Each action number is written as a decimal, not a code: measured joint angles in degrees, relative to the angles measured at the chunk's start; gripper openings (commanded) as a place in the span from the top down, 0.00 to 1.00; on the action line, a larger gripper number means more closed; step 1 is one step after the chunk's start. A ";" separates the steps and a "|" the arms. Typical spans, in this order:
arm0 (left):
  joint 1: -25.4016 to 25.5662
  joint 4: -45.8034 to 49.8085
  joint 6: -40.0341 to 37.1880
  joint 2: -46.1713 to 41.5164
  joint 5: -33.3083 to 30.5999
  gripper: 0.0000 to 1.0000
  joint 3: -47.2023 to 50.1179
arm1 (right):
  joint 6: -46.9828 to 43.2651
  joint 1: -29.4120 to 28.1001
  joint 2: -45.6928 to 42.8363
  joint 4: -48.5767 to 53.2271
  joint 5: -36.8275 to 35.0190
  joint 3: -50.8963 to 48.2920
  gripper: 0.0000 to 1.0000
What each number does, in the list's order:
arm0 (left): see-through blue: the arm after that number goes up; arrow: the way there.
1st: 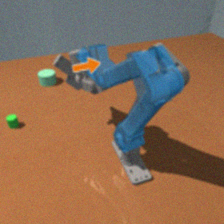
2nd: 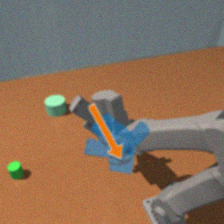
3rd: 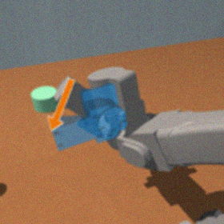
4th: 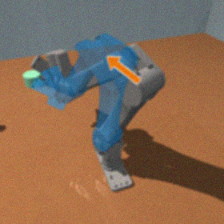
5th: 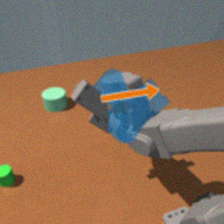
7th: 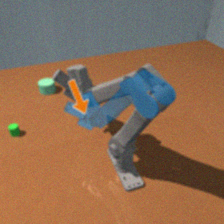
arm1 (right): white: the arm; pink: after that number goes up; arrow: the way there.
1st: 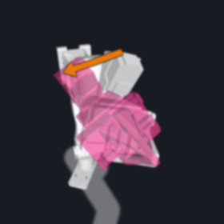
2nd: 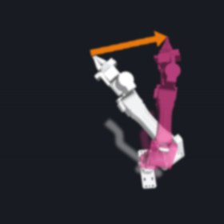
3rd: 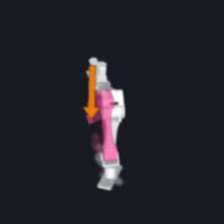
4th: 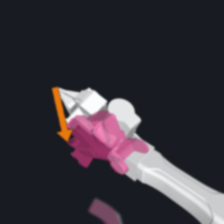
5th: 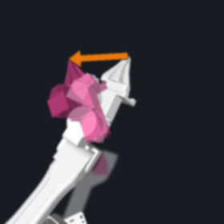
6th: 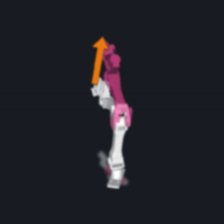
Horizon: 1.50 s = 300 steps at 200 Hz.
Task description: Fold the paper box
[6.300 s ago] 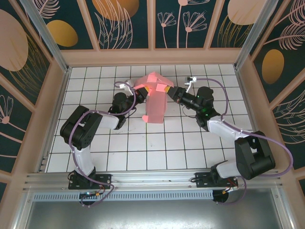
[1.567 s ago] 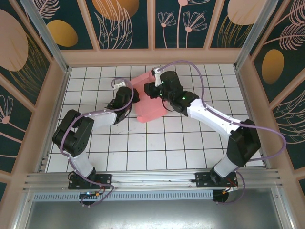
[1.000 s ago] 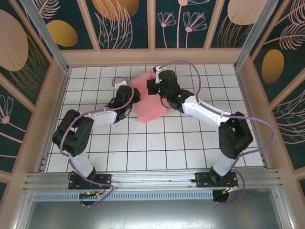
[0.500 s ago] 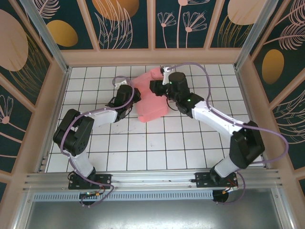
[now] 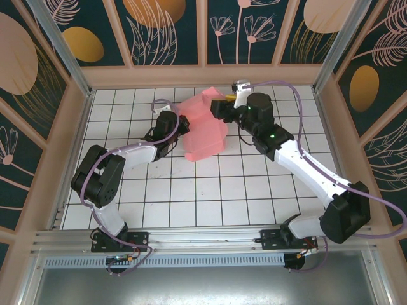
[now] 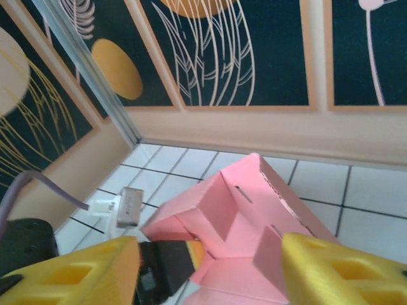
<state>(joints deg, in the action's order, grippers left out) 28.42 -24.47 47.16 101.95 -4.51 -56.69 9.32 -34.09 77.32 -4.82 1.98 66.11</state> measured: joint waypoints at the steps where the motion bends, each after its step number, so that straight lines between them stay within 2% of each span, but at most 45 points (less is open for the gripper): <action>1: 0.00 0.04 -0.02 0.00 0.02 1.00 -0.02 | -0.20 -0.02 0.00 0.13 -0.24 -0.02 0.07; 7: 0.00 0.17 -0.02 0.00 0.09 1.00 -0.07 | -2.99 -0.42 0.07 0.70 -1.70 0.00 0.01; 49: 0.00 0.72 -0.02 0.00 1.14 1.00 -0.24 | -22.23 -3.67 3.28 1.20 -11.50 0.22 0.01; 73: 0.00 0.72 -0.04 0.00 1.33 1.00 -0.24 | -28.98 -3.63 7.26 1.01 -15.69 1.29 0.01; 97: 0.00 0.76 -0.24 0.00 1.53 1.00 -0.33 | -32.92 -3.63 10.56 0.74 -16.85 2.60 0.01; 155: 0.00 0.98 -0.50 0.22 1.77 1.00 -0.66 | -34.82 -3.63 14.97 0.28 -15.69 6.99 0.01; 190: 0.00 1.18 -0.66 0.22 2.16 1.00 -0.68 | -33.57 -3.63 16.41 -0.57 -18.64 8.50 0.16; 226: 0.00 1.22 -0.66 0.37 2.58 1.00 -1.11 | -33.18 -3.63 16.41 -1.22 -20.65 8.50 0.25; 254: 0.00 1.18 -0.66 0.63 2.80 1.00 -1.29 | -33.27 -3.63 16.41 -1.40 -21.51 8.48 0.28; 273: 0.00 1.18 -0.63 0.81 2.82 1.00 -1.29 | -33.18 -3.63 16.41 -1.42 -21.97 8.41 0.37; 300: 0.09 1.16 -0.66 0.85 3.08 1.00 -1.29 | -33.40 -3.63 16.39 -1.42 -22.34 8.35 0.42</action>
<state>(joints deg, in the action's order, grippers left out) 28.51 -23.31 46.50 102.80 -1.43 -57.98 -24.08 -37.71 93.71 -6.24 -20.36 74.46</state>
